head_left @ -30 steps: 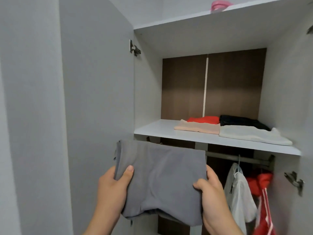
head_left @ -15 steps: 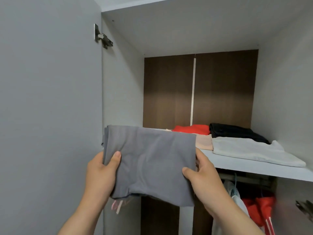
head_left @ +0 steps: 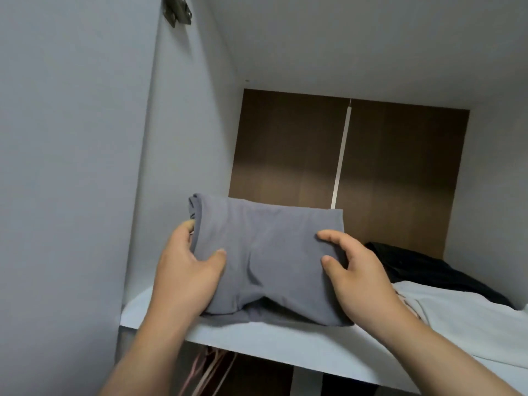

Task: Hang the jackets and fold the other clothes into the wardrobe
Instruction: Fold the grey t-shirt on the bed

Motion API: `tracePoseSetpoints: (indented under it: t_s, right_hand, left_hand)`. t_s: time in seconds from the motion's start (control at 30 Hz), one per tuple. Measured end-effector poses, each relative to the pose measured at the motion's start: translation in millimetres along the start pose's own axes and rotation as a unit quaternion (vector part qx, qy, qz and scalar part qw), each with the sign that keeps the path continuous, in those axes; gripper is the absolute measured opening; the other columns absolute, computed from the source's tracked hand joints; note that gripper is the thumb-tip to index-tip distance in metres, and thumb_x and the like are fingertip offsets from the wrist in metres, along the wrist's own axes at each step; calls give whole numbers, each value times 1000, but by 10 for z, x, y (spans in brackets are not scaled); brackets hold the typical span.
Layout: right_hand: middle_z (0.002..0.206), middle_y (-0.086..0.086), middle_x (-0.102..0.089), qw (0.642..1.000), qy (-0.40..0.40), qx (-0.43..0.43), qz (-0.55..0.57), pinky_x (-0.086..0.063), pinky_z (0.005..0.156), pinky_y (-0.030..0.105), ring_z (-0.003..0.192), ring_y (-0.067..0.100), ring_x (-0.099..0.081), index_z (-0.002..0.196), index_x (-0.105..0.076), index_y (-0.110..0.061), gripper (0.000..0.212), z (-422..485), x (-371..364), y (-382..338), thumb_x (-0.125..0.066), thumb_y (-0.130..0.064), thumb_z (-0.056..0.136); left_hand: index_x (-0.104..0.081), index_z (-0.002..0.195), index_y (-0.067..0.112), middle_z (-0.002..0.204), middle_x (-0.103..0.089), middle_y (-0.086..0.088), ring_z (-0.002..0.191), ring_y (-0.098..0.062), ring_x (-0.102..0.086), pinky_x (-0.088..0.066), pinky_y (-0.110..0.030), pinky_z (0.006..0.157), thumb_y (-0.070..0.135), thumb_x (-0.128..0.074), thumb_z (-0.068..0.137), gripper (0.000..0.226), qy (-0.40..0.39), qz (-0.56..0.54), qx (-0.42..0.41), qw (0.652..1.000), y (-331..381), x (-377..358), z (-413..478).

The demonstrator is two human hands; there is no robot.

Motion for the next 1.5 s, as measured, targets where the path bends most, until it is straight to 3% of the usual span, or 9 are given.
tracePoseSetpoints:
  t_s: [0.07, 0.17, 0.33, 0.57, 0.97, 1.13, 1.3, 1.37, 1.5]
  right_hand:
    - [119, -26, -55, 1000, 6, -11, 0, -35, 102, 14, 111, -11, -47, 126, -61, -30, 38, 188, -60, 69, -58, -8, 95]
    - [120, -22, -56, 1000, 2, -22, 3, -35, 92, 5, 111, -7, -47, 128, -62, -29, 38, 440, -167, 156, -59, -10, 95]
    - [131, -10, -57, 997, -42, -54, 37, -38, 97, 16, 113, 4, -52, 135, -58, -25, 43, 887, -396, 305, -60, -14, 94]
    - [105, -2, -55, 940, -207, -199, 183, -53, 57, 25, 89, 19, -62, 133, -46, -26, 51, 1373, -926, 684, -46, 4, 91]
    - [108, 4, -62, 937, -173, -273, 135, -53, 93, 37, 99, 22, -62, 142, -46, -8, 58, 1764, -1498, 1614, -38, 13, 89]
    - [153, 12, -39, 969, -173, -155, -78, -33, 111, 31, 138, 27, -40, 151, -35, -11, 57, 1907, -1529, 1746, -50, -15, 96]
    - [163, 2, -19, 922, -337, -7, -192, -18, 117, 35, 149, 21, -17, 148, -41, -34, 71, 1795, -1715, 1573, -52, -67, 86]
    - [160, 3, -26, 906, -370, -4, -204, -22, 118, 33, 147, 19, -23, 150, -38, -31, 70, 1710, -1800, 1622, -54, -60, 89]
    - [157, -2, -32, 902, -388, -15, -190, -24, 117, 30, 144, 17, -29, 152, -34, -25, 64, 1751, -1847, 1620, -52, -50, 96]
  left_hand:
    - [-43, 129, 58, 123, -58, 31, 106, 8, -59, -52, -27, 88, 26, -76, 64, 79, -162, 17, 28, 986, -81, -157, 114]
    - [-9, 145, 63, 146, -31, 35, 129, 4, -43, -44, -27, 101, 22, -77, 69, 109, -280, 127, 27, 951, -184, -294, 215]
    - [-39, 146, 41, 134, -53, 11, 118, -13, -55, -53, -31, 88, -3, -62, 78, 84, -133, 126, -7, 983, -245, -311, 770]
    - [-69, 120, 10, 121, -69, -8, 114, -24, -61, -46, -28, 91, -9, -50, 83, 46, -36, 225, -51, 972, -470, -686, 1599]
    - [-66, 110, 10, 113, -65, -12, 99, -24, -62, -48, -29, 88, -3, -47, 87, 32, -76, 386, -39, 919, -1415, -1203, 2132]
    - [-60, 125, 16, 133, -53, -10, 126, -27, -49, -38, -31, 101, 18, -48, 92, 34, -171, 550, -71, 814, -1615, -1409, 2115]
    - [-27, 152, 36, 161, -25, 7, 147, -20, -23, -19, -40, 119, 83, -47, 68, 99, -392, 516, -10, 761, -1579, -1681, 1903]
    - [-21, 154, 37, 162, -22, 7, 148, -20, -23, -20, -37, 119, 81, -48, 74, 96, -446, 532, 17, 720, -1768, -1635, 1804]
    - [-9, 156, 37, 165, -7, -2, 152, -23, -6, -5, -40, 123, 57, -31, 101, 63, -435, 540, -1, 720, -2023, -1573, 1813]
Point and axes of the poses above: each hand's wrist, its own z-axis towards the middle knuckle, its own x-axis out of the back of the hand, y = z × x, the point moved 5 cm from there along z, towards the middle knuckle
